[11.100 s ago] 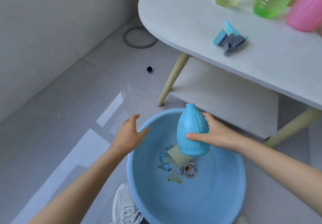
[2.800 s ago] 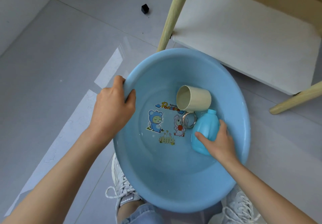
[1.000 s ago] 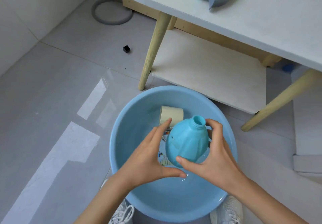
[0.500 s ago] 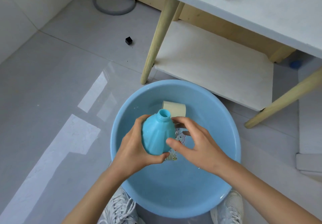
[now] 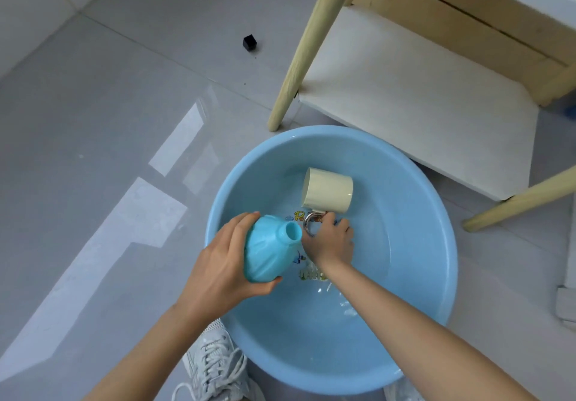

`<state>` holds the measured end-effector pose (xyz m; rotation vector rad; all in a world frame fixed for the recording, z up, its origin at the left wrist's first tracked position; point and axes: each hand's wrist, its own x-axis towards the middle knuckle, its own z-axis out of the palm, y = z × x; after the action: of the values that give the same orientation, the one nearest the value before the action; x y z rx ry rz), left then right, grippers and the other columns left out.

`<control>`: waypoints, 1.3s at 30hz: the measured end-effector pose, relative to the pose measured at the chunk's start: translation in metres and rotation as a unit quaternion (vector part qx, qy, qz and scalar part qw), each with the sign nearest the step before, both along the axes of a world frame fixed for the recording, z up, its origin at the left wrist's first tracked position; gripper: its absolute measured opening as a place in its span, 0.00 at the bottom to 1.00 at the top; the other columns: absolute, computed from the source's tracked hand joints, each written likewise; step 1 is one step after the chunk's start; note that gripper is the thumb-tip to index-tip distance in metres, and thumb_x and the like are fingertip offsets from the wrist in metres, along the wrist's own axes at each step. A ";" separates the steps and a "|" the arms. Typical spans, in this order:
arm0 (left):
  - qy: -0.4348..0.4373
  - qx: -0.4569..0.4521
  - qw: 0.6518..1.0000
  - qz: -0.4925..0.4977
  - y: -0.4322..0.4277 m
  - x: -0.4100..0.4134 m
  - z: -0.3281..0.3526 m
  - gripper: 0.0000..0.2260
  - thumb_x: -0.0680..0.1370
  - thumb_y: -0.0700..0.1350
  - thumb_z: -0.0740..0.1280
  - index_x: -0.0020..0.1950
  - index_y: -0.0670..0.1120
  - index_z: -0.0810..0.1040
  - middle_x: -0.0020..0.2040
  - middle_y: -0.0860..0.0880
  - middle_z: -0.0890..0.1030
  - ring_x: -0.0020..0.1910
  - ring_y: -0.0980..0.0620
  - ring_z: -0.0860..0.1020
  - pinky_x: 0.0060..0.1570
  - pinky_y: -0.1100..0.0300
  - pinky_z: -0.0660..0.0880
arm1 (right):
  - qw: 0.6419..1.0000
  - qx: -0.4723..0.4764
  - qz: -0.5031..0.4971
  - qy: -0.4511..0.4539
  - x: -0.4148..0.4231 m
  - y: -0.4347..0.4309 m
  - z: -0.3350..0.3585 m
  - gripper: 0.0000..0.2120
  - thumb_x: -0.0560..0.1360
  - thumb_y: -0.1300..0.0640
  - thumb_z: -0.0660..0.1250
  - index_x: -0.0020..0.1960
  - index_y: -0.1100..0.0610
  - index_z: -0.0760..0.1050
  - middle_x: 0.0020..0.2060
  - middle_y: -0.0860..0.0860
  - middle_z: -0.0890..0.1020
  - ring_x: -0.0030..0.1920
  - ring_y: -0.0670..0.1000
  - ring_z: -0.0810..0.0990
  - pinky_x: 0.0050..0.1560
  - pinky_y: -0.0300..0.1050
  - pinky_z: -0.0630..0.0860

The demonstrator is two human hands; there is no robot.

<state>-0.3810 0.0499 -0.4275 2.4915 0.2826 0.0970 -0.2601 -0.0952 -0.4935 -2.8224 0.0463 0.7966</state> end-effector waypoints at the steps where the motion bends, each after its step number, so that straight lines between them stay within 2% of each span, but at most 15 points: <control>1: -0.006 0.009 1.000 0.004 -0.002 0.000 -0.003 0.45 0.58 0.60 0.78 0.68 0.46 0.64 0.62 0.47 0.75 0.59 0.52 0.71 0.50 0.57 0.75 | 1.000 0.001 -0.016 -0.018 0.002 0.003 -0.004 0.28 0.74 0.36 0.62 0.59 0.59 0.66 0.59 0.58 0.70 0.61 0.59 0.68 0.53 0.50 0.68; 7: -0.041 0.037 0.998 0.036 -0.010 0.004 -0.008 0.45 0.57 0.57 0.80 0.67 0.43 0.65 0.62 0.44 0.75 0.60 0.49 0.71 0.50 0.57 0.75 | 0.990 0.002 0.003 -0.142 0.004 0.002 -0.019 0.23 0.74 0.42 0.66 0.55 0.62 0.70 0.53 0.59 0.75 0.55 0.60 0.73 0.48 0.50 0.64; 11: -0.050 0.056 0.997 0.027 -0.011 0.003 -0.009 0.44 0.57 0.56 0.80 0.67 0.42 0.66 0.63 0.46 0.72 0.59 0.48 0.71 0.48 0.54 0.77 | 0.992 -0.004 0.015 -0.125 0.008 -0.005 -0.020 0.18 0.72 0.49 0.66 0.54 0.61 0.71 0.53 0.57 0.76 0.54 0.59 0.73 0.49 0.49 0.65; 14: -0.044 0.063 0.997 0.025 -0.011 0.003 -0.008 0.44 0.58 0.56 0.80 0.67 0.42 0.66 0.62 0.44 0.74 0.59 0.48 0.71 0.48 0.54 0.77 | 0.987 0.073 0.027 -0.144 0.010 -0.024 -0.013 0.15 0.69 0.54 0.70 0.50 0.61 0.73 0.49 0.57 0.75 0.51 0.59 0.73 0.43 0.47 0.65; 16: -0.039 0.064 0.997 0.022 -0.011 0.004 -0.009 0.44 0.58 0.57 0.80 0.67 0.42 0.66 0.62 0.43 0.74 0.59 0.48 0.71 0.48 0.54 0.77 | 0.977 0.118 0.071 -0.165 0.015 -0.045 -0.005 0.14 0.67 0.56 0.72 0.49 0.61 0.75 0.49 0.56 0.76 0.51 0.59 0.72 0.41 0.46 0.67; 19: -0.037 0.051 0.998 0.023 -0.012 0.004 -0.011 0.40 0.63 0.62 0.73 0.67 0.42 0.66 0.62 0.43 0.74 0.59 0.48 0.71 0.54 0.58 0.71 | 0.949 0.122 0.171 -0.235 0.029 -0.079 0.004 0.13 0.64 0.59 0.75 0.45 0.61 0.77 0.51 0.57 0.79 0.48 0.61 0.74 0.42 0.50 0.76; 21: -0.031 0.036 0.998 0.030 -0.011 0.004 -0.010 0.40 0.64 0.65 0.67 0.67 0.41 0.66 0.62 0.42 0.75 0.59 0.48 0.71 0.58 0.59 0.66 | 0.932 0.092 0.225 -0.267 0.038 -0.095 0.010 0.12 0.62 0.61 0.75 0.43 0.61 0.78 0.53 0.58 0.79 0.47 0.62 0.75 0.43 0.50 0.77; 23: -0.027 0.048 0.998 0.016 -0.010 0.003 -0.011 0.41 0.63 0.65 0.68 0.67 0.40 0.67 0.61 0.42 0.77 0.60 0.47 0.73 0.66 0.54 0.62 | 0.920 0.063 0.267 -0.279 0.042 -0.106 0.015 0.11 0.62 0.62 0.74 0.43 0.61 0.77 0.55 0.60 0.78 0.47 0.62 0.74 0.45 0.51 0.77; 25: -0.020 0.097 0.995 -0.009 -0.008 0.002 -0.012 0.42 0.62 0.66 0.68 0.67 0.40 0.68 0.61 0.45 0.78 0.60 0.47 0.75 0.70 0.43 0.58 | 0.911 0.038 0.291 -0.289 0.044 -0.114 0.020 0.12 0.60 0.63 0.73 0.43 0.62 0.77 0.55 0.62 0.77 0.46 0.63 0.73 0.45 0.53 0.77; 28: 0.017 0.109 0.994 -0.010 -0.007 -0.001 -0.011 0.43 0.59 0.68 0.67 0.66 0.44 0.68 0.61 0.49 0.78 0.62 0.50 0.75 0.66 0.33 0.57 | 0.905 -0.010 0.315 -0.287 0.043 -0.122 0.026 0.13 0.59 0.63 0.71 0.43 0.64 0.77 0.54 0.62 0.78 0.45 0.62 0.73 0.39 0.52 0.76; 29: 0.030 0.101 0.994 -0.012 -0.006 0.000 -0.011 0.43 0.58 0.68 0.67 0.66 0.45 0.68 0.60 0.50 0.79 0.61 0.50 0.76 0.64 0.34 0.59 | 0.904 -0.024 0.320 -0.283 0.043 -0.123 0.027 0.13 0.59 0.62 0.71 0.43 0.64 0.77 0.53 0.62 0.78 0.44 0.62 0.73 0.37 0.52 0.75; 31: 0.055 0.086 0.995 -0.013 -0.005 0.001 -0.008 0.43 0.57 0.69 0.66 0.66 0.47 0.68 0.58 0.52 0.79 0.57 0.50 0.78 0.56 0.42 0.66 | 0.903 -0.048 0.330 -0.272 0.043 -0.124 0.028 0.13 0.59 0.61 0.71 0.42 0.63 0.76 0.52 0.62 0.78 0.43 0.61 0.72 0.35 0.51 0.74; 34: 0.071 0.063 0.995 0.011 -0.001 0.006 -0.002 0.42 0.56 0.70 0.65 0.65 0.50 0.67 0.54 0.53 0.79 0.52 0.48 0.79 0.48 0.49 0.68 | 0.896 -0.081 0.351 -0.258 0.046 -0.122 0.031 0.12 0.60 0.59 0.71 0.41 0.63 0.77 0.51 0.62 0.78 0.41 0.60 0.72 0.34 0.50 0.73; 39: 0.031 0.016 0.999 0.038 0.003 0.011 0.001 0.42 0.56 0.68 0.66 0.65 0.50 0.66 0.57 0.52 0.78 0.54 0.46 0.77 0.50 0.48 0.71 | 0.878 -0.105 0.387 -0.263 0.049 -0.122 0.039 0.10 0.62 0.58 0.69 0.39 0.63 0.77 0.52 0.63 0.78 0.40 0.60 0.73 0.33 0.49 0.71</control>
<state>-0.3704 0.0530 -0.4263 2.5183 0.4057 0.0555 -0.2112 -0.2171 -0.4541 -3.1371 -1.2009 0.0816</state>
